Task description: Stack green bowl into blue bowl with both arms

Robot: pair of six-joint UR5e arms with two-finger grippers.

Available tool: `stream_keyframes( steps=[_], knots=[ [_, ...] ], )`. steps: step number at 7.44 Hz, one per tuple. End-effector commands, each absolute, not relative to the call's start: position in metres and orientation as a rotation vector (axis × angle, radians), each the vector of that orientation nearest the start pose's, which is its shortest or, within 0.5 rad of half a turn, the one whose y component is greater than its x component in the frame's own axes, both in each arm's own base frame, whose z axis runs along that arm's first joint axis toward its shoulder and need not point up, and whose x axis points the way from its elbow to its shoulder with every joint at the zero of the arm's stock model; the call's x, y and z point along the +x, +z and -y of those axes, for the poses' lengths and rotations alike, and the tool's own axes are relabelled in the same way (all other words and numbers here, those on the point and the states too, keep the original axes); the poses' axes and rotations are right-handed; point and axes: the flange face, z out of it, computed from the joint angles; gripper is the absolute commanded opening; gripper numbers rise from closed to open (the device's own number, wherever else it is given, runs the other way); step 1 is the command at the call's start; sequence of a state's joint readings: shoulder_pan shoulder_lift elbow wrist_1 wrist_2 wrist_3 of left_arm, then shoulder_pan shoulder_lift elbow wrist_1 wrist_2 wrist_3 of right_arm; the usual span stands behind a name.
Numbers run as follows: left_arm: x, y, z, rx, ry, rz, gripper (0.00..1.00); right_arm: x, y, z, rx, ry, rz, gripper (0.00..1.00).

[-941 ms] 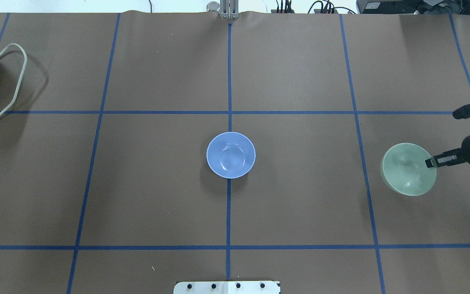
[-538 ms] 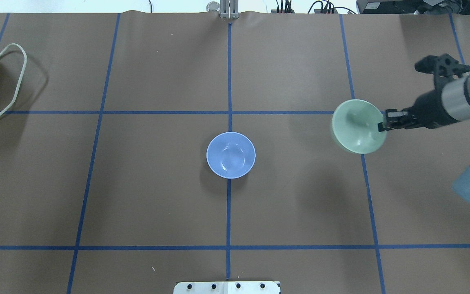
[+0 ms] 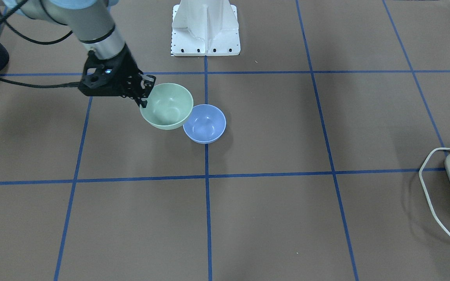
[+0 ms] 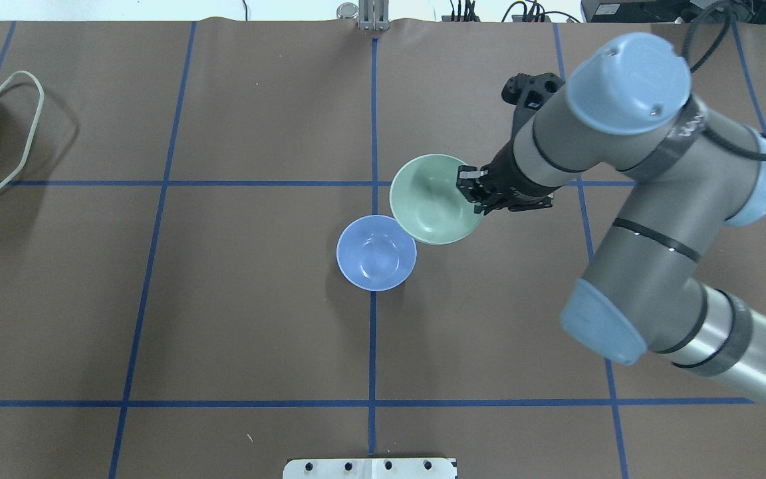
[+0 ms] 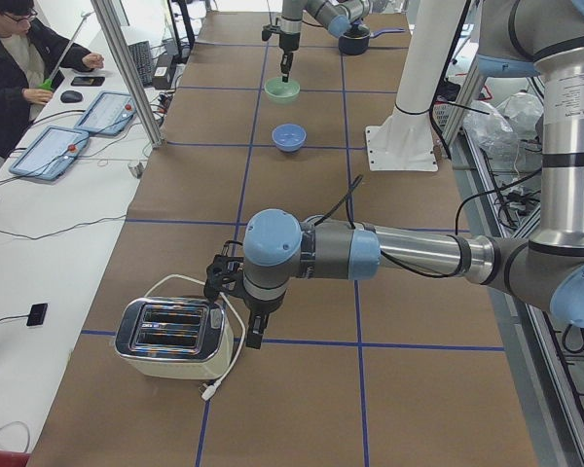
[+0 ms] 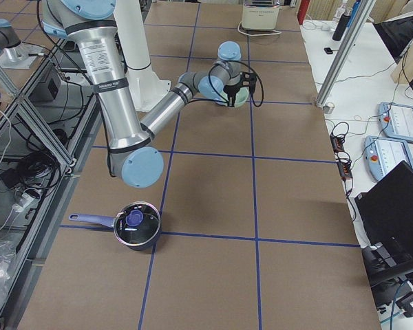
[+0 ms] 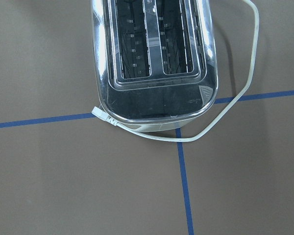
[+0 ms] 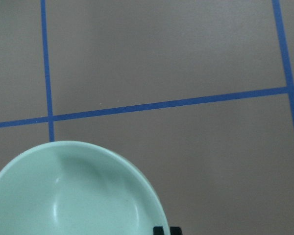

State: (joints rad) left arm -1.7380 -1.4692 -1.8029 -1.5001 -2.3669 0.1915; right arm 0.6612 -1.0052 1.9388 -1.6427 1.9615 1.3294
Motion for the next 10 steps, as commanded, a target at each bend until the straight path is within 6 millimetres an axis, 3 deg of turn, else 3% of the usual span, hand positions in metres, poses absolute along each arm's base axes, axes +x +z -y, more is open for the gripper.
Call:
stream_keyframes(
  steps=[1,2,5,10],
  knots=[
    [-0.136,0.600,0.431,0.196,0.046,-0.773,0.99,-0.494,0.182,0.426,0.049,0.260,0.851,0.00],
    [-0.136,0.600,0.431,0.196,0.046,-0.773,0.99,-0.504,0.184,0.417,0.045,0.246,0.847,0.00],
    [-0.136,0.600,0.431,0.196,0.046,-0.773,0.99,-0.533,0.198,0.416,0.029,0.228,0.802,0.00],
    [-0.136,0.601,0.431,0.195,0.046,-0.774,0.99,-0.552,0.207,0.411,0.039,0.209,0.819,0.00]
  ],
)
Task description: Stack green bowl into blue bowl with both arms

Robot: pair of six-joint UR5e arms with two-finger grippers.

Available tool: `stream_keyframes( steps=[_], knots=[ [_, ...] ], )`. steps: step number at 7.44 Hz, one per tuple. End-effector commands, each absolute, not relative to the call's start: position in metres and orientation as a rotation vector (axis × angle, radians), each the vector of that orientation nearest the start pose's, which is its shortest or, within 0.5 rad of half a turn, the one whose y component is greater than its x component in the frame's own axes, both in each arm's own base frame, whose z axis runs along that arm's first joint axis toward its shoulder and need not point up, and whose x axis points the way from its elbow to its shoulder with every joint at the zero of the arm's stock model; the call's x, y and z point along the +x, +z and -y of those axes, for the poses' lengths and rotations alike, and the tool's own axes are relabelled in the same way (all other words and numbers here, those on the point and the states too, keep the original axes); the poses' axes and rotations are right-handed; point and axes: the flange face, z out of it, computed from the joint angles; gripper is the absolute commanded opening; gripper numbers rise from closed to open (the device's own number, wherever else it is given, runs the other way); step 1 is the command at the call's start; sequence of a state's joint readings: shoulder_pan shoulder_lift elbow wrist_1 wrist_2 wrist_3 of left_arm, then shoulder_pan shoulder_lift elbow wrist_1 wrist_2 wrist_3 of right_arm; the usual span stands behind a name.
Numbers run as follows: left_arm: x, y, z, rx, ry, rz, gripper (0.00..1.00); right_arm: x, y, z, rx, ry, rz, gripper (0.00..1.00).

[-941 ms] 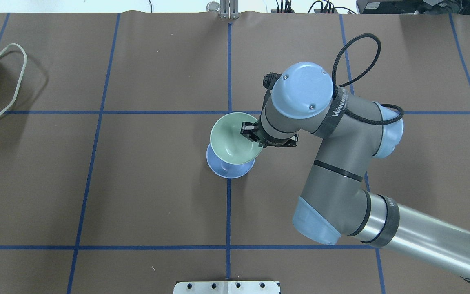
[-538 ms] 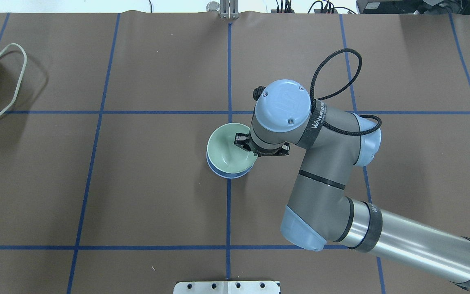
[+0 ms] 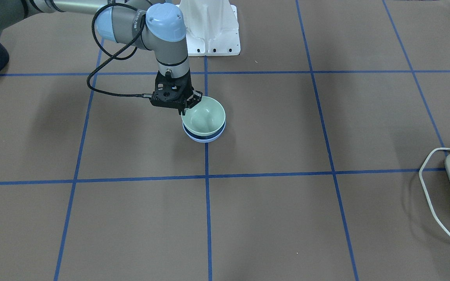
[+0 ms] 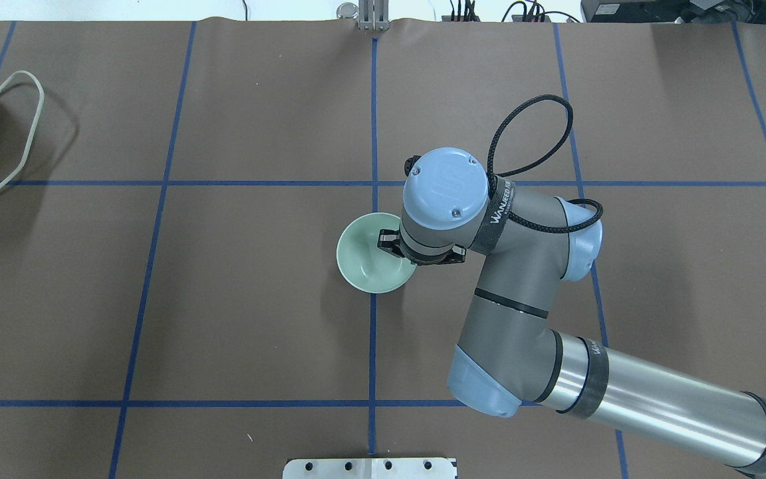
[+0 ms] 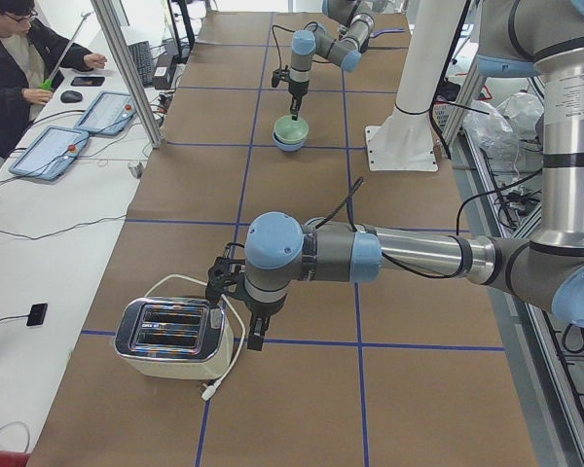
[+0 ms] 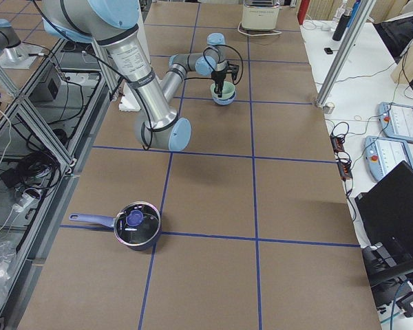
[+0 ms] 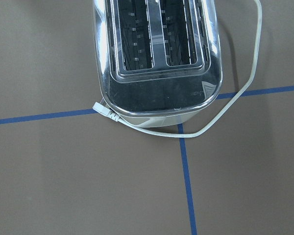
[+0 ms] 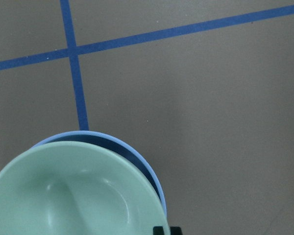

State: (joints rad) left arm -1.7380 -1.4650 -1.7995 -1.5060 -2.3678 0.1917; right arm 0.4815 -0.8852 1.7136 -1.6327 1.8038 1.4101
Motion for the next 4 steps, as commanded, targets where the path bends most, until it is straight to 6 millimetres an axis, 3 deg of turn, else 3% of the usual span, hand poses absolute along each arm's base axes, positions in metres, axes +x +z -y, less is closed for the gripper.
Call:
stream_keyframes(
  steps=[1,4],
  knots=[
    [-0.1358,0.6010,0.4313,0.195,0.046,-0.774,0.99,-0.5643,0.2158,0.4162,0.051,0.208,0.856,0.00],
    [-0.1358,0.6016,0.4313,0.195,0.046,-0.774,0.99,-0.5624,0.2175,0.4162,0.052,0.207,0.860,0.00]
  ],
)
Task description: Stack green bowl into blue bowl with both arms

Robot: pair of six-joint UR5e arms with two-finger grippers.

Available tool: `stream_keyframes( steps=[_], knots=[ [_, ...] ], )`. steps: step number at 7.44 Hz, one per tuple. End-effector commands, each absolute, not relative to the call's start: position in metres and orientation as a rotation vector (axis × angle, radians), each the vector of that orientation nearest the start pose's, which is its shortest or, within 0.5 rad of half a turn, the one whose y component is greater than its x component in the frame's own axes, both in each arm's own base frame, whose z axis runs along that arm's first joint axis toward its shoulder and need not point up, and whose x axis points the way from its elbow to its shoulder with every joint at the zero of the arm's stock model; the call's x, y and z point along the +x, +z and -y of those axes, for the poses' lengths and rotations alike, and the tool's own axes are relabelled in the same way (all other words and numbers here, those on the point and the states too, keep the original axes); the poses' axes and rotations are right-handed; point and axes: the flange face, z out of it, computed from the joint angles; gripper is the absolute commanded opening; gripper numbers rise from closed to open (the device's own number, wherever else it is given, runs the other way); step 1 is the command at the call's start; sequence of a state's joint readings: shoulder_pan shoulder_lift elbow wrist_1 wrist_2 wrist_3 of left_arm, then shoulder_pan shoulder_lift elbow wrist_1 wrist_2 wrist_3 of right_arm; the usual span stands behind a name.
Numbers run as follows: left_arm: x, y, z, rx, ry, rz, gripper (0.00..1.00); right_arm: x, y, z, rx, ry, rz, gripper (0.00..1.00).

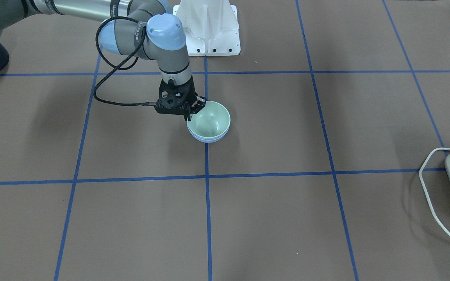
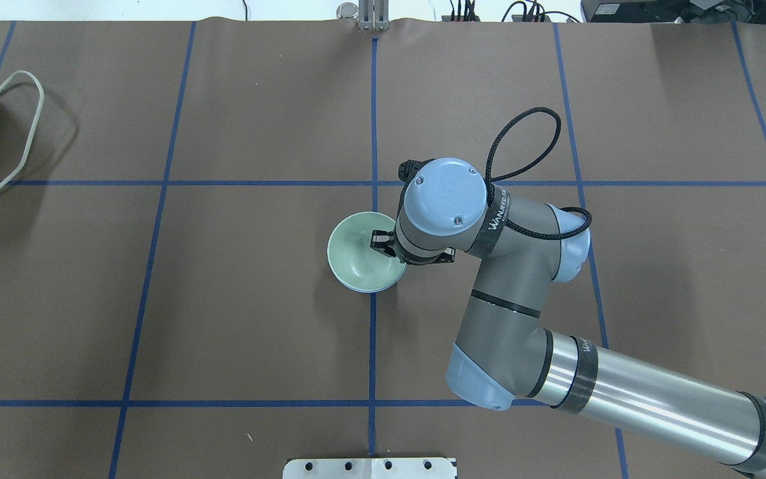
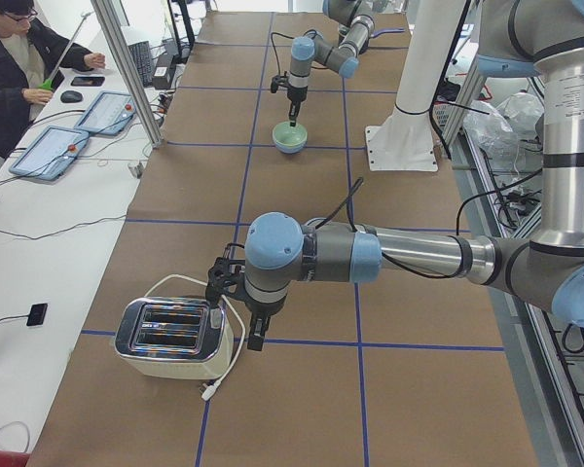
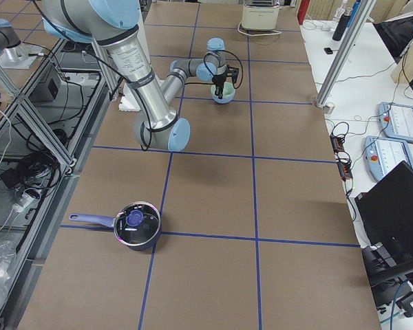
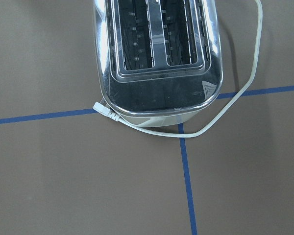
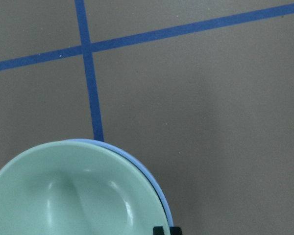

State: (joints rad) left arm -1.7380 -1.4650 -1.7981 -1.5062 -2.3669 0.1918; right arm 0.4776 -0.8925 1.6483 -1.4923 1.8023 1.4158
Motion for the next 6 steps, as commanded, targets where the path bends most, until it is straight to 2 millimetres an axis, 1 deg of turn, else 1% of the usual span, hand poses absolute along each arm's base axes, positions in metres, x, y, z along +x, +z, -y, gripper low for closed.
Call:
stream_keyframes(
  steps=[1,2,3,4,5,6],
  knots=[
    [-0.136,0.602,0.431,0.195,0.046,-0.774,0.99,-0.562,0.218,0.416,0.052,0.207,0.860,0.26],
    [-0.136,0.601,0.431,0.196,0.046,-0.773,0.99,-0.559,0.217,0.417,0.065,0.213,0.861,0.99],
    [-0.136,0.602,0.431,0.195,0.046,-0.774,0.99,-0.547,0.211,0.426,0.085,0.223,0.868,1.00],
    [-0.135,0.605,0.431,0.189,0.045,-0.775,0.99,-0.522,0.204,0.448,0.092,0.247,0.884,1.00],
    [-0.135,0.605,0.431,0.186,0.041,-0.775,0.99,-0.490,0.215,0.476,0.070,0.251,0.887,1.00],
    [-0.129,0.607,0.433,0.170,0.038,-0.777,0.99,-0.443,0.245,0.513,0.078,0.215,0.865,1.00]
  ],
)
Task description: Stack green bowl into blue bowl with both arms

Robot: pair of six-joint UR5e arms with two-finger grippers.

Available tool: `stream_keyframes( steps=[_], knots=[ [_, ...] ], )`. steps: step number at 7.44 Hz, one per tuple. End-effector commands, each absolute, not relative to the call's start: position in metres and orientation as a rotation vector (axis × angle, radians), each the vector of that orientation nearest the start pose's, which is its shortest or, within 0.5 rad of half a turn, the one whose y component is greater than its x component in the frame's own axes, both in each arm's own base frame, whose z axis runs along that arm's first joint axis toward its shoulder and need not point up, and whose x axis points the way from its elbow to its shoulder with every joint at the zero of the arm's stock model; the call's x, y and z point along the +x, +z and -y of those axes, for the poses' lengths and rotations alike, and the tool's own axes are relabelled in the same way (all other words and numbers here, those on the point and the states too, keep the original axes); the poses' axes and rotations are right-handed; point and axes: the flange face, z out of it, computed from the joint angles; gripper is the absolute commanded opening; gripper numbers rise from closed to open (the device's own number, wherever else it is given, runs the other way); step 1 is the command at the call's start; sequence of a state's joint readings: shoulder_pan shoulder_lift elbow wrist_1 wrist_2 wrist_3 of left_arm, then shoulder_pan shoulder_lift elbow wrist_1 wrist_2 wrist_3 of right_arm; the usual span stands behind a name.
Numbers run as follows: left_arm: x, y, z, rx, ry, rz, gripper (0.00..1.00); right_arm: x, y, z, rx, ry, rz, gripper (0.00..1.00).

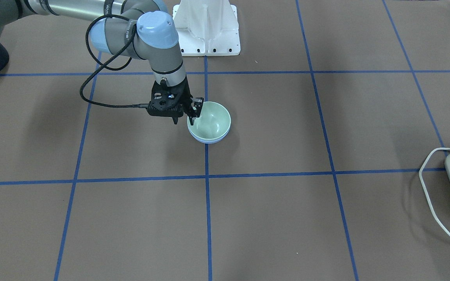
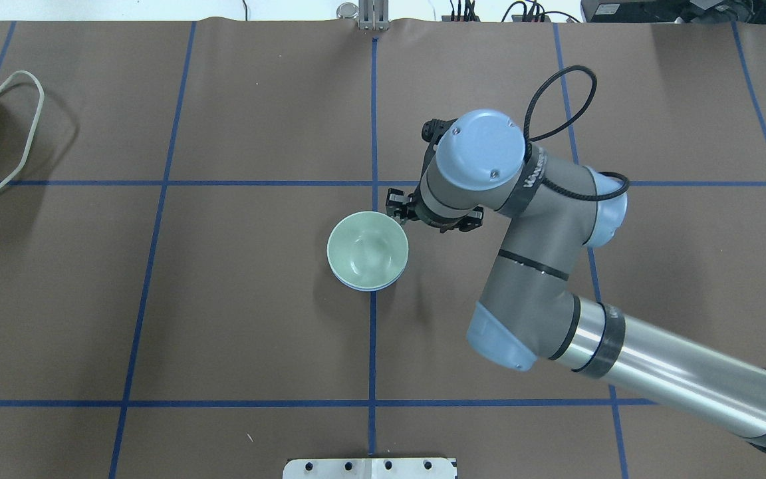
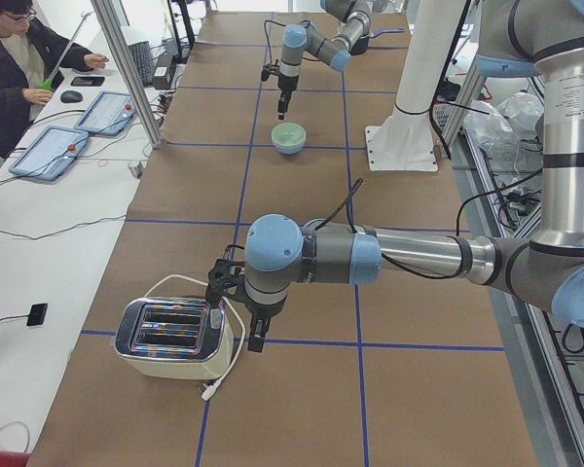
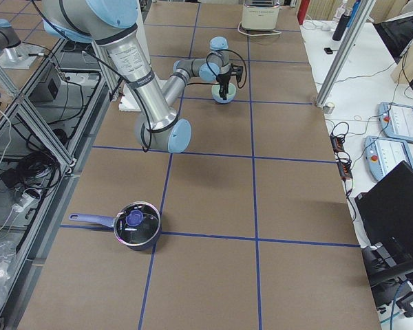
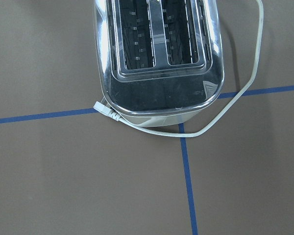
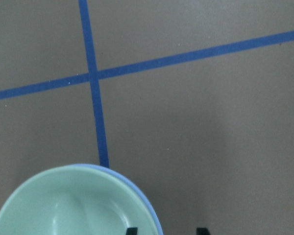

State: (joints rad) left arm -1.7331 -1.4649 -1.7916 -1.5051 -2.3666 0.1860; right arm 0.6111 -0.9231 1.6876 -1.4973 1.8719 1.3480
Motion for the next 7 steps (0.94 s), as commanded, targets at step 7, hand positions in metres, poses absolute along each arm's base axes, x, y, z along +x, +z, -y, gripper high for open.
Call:
stream_keyframes(
  steps=[7],
  knots=[
    [-0.098,0.632,0.405,0.158,-0.049,-0.790,0.99,-0.085,0.520,0.568,0.143,-0.137,0.711,1.00]
  ],
)
